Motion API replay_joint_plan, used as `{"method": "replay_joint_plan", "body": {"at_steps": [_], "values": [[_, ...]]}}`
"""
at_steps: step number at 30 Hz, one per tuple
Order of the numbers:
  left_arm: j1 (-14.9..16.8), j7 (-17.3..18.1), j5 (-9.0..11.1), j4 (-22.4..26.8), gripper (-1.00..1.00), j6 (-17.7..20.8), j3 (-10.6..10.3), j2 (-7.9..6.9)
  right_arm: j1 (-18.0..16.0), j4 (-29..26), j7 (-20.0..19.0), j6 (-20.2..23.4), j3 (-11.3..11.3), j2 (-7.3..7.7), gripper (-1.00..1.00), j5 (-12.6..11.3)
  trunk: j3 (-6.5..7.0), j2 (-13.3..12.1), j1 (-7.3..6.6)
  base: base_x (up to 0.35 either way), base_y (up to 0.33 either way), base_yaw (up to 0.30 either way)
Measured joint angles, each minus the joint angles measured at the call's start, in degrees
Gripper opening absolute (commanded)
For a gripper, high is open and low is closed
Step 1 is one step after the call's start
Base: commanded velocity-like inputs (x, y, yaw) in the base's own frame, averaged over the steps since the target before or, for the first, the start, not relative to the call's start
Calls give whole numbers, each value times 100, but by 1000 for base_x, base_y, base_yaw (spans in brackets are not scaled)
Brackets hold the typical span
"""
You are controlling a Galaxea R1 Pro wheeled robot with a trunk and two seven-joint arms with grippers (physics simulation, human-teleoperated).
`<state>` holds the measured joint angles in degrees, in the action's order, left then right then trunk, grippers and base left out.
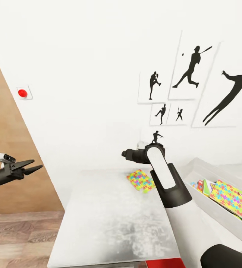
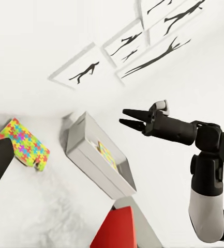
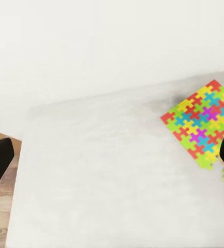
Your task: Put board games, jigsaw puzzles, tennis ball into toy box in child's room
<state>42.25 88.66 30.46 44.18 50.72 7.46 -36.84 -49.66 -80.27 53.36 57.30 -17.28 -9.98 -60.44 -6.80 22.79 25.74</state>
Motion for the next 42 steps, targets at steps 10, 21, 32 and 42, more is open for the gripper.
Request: {"method": "replay_joint_plan", "body": {"at_steps": [10,21,32,42], "values": [[-2,0,8,-4,100,0,5,-5,-2,-23,0,-2,-7,-1,100,1,0,0,0,96,-17,-39],[-2,3,5,-6,100,0,5,-2,-1,2,0,-1,-9,-1,100,11,0,0,0,55,0,-1],[-2,13,1,-5,100,0,5,-5,-6,262,0,-2,15,-1,100,41,0,-1,1,0,0,0],[-2,15,1,-6,100,0,5,-6,-490,2149,-8,-210,238,-2,100,54,0,-1,1,0,0,0]]}}
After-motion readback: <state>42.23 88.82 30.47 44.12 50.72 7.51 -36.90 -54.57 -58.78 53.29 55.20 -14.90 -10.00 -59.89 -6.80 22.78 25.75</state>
